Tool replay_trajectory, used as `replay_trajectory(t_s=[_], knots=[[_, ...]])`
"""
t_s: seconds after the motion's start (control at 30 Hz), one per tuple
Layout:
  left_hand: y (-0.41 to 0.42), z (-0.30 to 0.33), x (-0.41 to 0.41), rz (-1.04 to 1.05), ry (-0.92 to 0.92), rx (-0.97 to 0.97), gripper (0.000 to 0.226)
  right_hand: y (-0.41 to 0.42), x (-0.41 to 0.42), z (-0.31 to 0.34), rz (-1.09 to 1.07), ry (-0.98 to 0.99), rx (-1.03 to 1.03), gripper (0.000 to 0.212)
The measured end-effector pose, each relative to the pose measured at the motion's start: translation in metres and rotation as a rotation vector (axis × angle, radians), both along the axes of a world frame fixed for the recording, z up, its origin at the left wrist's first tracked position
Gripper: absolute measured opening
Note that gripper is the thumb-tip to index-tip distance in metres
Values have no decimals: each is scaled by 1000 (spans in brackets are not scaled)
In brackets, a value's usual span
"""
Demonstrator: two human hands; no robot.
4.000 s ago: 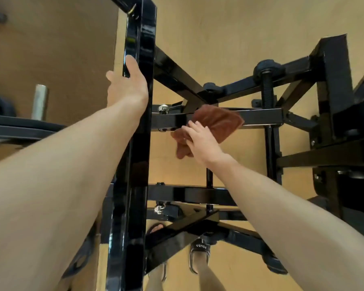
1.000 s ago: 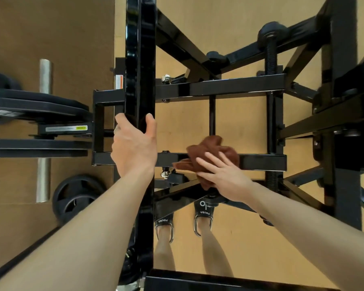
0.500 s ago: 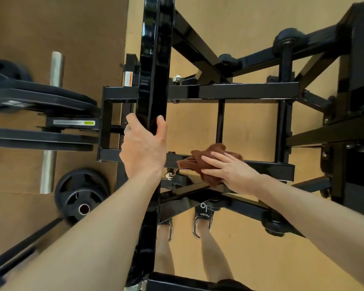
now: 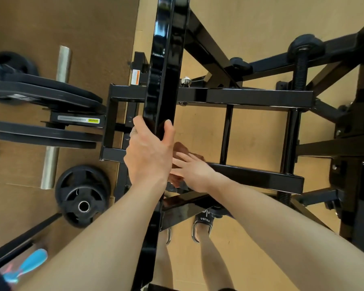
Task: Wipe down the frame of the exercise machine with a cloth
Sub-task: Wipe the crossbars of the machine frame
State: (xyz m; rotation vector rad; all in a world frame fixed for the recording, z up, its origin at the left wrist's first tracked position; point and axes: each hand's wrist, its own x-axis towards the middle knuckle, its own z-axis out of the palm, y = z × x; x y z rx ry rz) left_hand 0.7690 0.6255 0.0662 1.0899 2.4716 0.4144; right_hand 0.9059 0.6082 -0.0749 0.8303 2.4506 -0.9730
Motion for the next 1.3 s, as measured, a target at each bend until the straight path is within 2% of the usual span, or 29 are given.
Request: replay_trajectory(t_s=[0.13, 0.2, 0.27, 0.47, 0.57, 0.63, 0.73, 0.8, 0.87, 0.93, 0.97, 1.03, 1.1, 1.17, 1.23, 1.3], knots=[[0, 2, -1, 11, -31, 2, 59, -6, 88, 21, -32, -66, -15, 70], [-1, 1, -1, 2, -23, 13, 58, -6, 100, 25, -17, -119, -18, 70], [-1, -1, -1, -3, -9, 24, 58, -3, 85, 20, -16, -138, 0, 72], [-3, -12, -3, -19, 77, 46, 61, -6, -20, -16, -40, -26, 38, 69], [-4, -16, -4, -29, 92, 50, 63, -2, -43, -15, -182, -13, -50, 63], [-3, -14, -4, -25, 71, 44, 62, 3, -36, -1, -445, 50, -280, 51], [0, -10, -3, -4, 30, 13, 60, 11, -15, 43, -1265, 249, -687, 38], [1, -7, -3, -10, 4, -11, 58, 16, -2, 81, -1634, 367, -732, 37], [0, -3, -5, -26, -43, -27, 58, 13, 0, 121, -1720, 459, -658, 38], [0, -1, -12, -43, -187, -55, 58, 1, -13, 164, -1621, 576, -519, 39], [2, 0, -18, -40, -331, -80, 59, -6, -25, 186, -1544, 627, -434, 40], [8, 14, -36, 113, -747, -127, 62, -20, -56, 221, -1413, 699, -294, 46], [3, 33, -67, 235, -1080, -125, 66, -29, -94, 242, -1300, 681, -154, 51], [-15, 52, -107, 146, -1325, -114, 79, -35, -138, 251, -1233, 617, -71, 51], [-32, 66, -146, 143, -1439, -138, 89, -40, -177, 251, -1272, 609, -191, 46], [-45, 72, -177, 136, -1414, -175, 86, -42, -207, 244, -1332, 583, -381, 39]])
